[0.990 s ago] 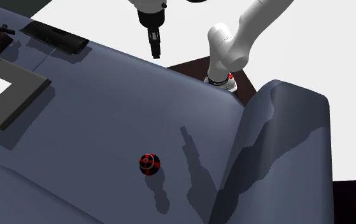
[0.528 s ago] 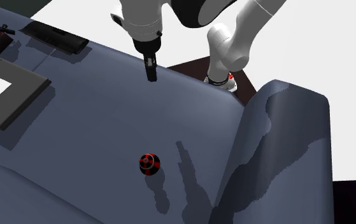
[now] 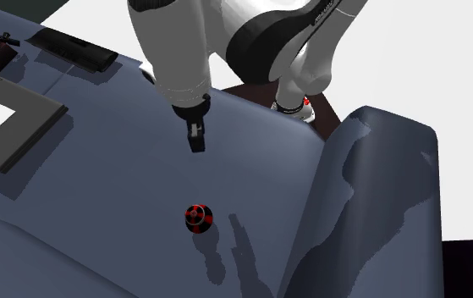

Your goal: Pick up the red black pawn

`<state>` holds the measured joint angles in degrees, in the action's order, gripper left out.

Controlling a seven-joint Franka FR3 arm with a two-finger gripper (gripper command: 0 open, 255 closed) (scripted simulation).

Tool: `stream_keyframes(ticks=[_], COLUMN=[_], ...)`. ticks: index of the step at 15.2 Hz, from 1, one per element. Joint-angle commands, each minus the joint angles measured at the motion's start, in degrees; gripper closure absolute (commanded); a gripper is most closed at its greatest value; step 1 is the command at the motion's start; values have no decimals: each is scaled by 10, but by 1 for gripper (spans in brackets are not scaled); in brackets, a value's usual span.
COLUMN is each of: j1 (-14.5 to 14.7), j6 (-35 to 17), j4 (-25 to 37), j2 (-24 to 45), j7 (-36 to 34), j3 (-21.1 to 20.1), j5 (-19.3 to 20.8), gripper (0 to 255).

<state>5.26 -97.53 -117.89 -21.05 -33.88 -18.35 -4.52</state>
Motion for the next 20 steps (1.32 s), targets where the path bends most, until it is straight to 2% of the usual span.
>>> stream_keyframes(ticks=[1, 8, 14, 20], j1=[3, 23, 59, 58], j6=[-12, -30, -24, -70], j4=[25, 139, 263, 216], j2=[36, 171, 297, 297], j7=[-27, -123, -200, -200], j3=[-19, -77, -107, -106], j5=[1, 30, 81, 81], gripper=[0, 0, 0, 0])
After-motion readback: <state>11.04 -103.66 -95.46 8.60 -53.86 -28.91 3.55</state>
